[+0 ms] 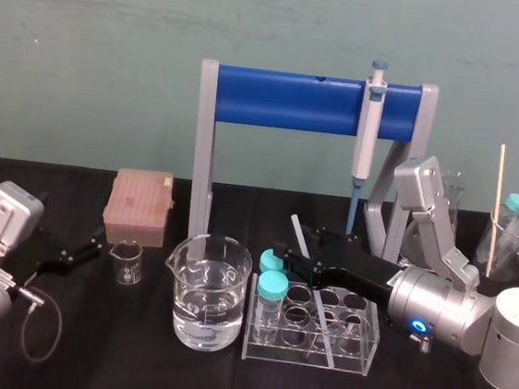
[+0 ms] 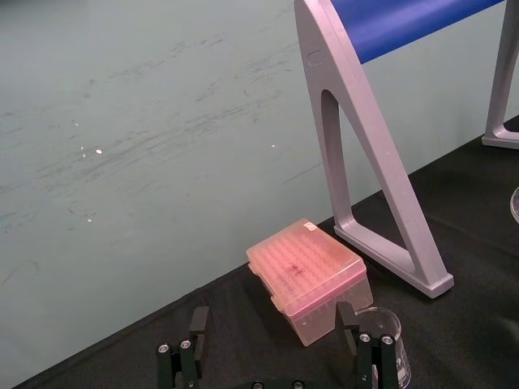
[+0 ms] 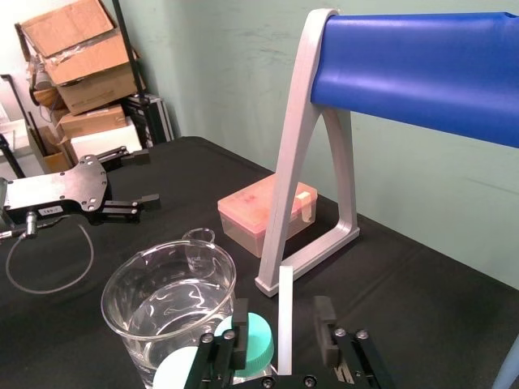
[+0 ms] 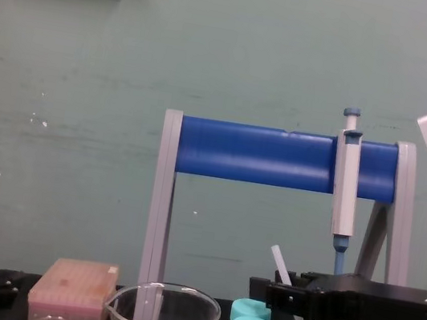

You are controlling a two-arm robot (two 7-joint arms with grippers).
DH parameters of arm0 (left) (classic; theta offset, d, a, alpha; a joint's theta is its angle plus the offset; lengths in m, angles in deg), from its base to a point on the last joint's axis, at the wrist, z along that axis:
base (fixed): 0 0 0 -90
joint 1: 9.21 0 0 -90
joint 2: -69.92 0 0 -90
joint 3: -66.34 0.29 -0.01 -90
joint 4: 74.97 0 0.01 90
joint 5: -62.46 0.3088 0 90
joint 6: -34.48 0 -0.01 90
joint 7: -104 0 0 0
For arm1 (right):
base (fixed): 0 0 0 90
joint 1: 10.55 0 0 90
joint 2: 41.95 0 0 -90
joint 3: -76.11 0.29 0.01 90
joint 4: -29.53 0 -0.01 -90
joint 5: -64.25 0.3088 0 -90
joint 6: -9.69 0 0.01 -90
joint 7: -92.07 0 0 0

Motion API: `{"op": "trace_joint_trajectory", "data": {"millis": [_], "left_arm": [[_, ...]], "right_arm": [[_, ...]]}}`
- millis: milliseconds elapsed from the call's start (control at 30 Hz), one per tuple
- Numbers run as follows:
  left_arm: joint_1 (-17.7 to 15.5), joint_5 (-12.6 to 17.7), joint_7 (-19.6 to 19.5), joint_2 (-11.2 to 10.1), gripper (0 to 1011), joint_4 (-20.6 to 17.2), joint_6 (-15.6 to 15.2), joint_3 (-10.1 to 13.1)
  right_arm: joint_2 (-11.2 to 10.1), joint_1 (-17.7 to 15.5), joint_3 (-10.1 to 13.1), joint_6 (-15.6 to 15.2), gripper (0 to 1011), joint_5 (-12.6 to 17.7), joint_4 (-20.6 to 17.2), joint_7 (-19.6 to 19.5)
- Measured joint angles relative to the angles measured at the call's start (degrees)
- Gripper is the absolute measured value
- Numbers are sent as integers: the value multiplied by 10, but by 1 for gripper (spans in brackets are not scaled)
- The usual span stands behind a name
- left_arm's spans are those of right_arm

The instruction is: Pick up the stirring rod with one hand, then place it down.

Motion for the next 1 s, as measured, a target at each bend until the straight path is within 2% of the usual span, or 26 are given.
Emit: {"op": "trace_joint_trajectory", "data": {"millis": [167,200,300,333,400,467,700,800,867,967,1000], "left_arm": [[0,0,0,0,1000,0,0,0],[0,0,0,0,1000,0,0,0],[0,0,0,0,1000,0,0,0],[0,0,0,0,1000,0,0,0],[0,0,0,0,1000,0,0,0],[0,0,0,0,1000,0,0,0],[0,0,0,0,1000,0,0,0],[0,0,0,0,1000,0,0,0],[0,0,0,0,1000,0,0,0],[0,0,0,0,1000,0,0,0],[0,0,0,0,1000,0,0,0]], "right_arm": [[0,0,0,0,390,0,0,0],[0,0,0,0,330,0,0,0],[0,0,0,0,273,1,0,0],[0,0,1,-1,205,1,0,0],[0,0,1,-1,170,1,0,0],[0,0,1,-1,94,1,0,0],[0,-1,1,0,70,1,0,0],[2,-6,7,12,69,2,-1,0],[3,-11,11,24,69,2,-3,0],[6,-22,20,60,69,5,-6,6],[7,-31,26,82,69,8,-8,11]]}}
